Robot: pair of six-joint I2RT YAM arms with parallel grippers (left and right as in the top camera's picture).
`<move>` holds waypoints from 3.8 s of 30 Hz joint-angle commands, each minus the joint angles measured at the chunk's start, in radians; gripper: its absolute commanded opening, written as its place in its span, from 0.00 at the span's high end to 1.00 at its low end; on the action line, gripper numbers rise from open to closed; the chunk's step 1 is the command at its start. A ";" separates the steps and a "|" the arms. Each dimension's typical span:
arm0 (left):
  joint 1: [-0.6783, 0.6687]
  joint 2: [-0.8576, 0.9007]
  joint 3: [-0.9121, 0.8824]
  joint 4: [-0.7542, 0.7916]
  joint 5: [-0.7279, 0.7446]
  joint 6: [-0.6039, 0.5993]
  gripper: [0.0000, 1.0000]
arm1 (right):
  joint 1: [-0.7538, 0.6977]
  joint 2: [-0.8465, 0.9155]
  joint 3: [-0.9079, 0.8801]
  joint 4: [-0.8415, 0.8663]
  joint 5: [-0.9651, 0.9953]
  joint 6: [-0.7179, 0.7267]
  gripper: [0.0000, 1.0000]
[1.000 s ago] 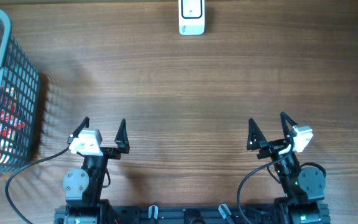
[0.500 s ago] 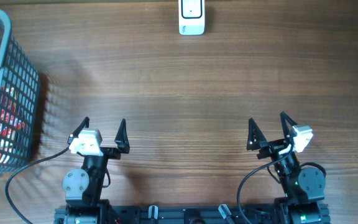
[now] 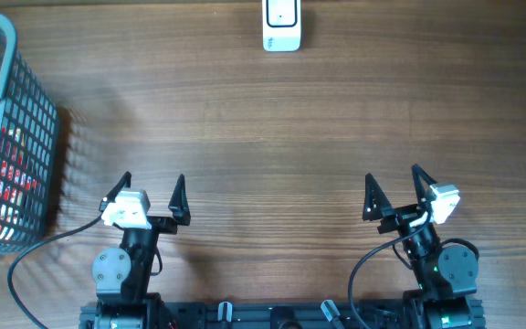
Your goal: Scan the item barcode
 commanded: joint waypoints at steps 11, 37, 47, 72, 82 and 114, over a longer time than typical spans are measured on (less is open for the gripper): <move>0.006 -0.010 -0.004 -0.005 -0.002 -0.006 0.00 | -0.006 -0.005 -0.001 0.006 0.010 -0.017 0.00; 0.070 0.076 0.321 0.528 0.621 -0.138 0.00 | -0.006 -0.005 -0.001 0.006 0.010 -0.017 0.00; 0.295 0.972 1.616 -0.657 0.657 0.031 0.00 | -0.006 -0.005 -0.001 0.006 0.010 -0.017 0.00; 0.888 1.854 2.166 -1.216 0.027 -0.272 0.00 | -0.006 -0.005 -0.001 0.006 0.010 -0.017 0.00; 0.892 2.094 2.166 -1.266 -0.039 -0.261 0.00 | -0.006 -0.005 -0.001 0.006 0.010 -0.017 0.00; 0.884 2.209 1.891 -1.170 -0.021 -0.205 0.96 | -0.006 -0.005 -0.001 0.006 0.010 -0.017 0.00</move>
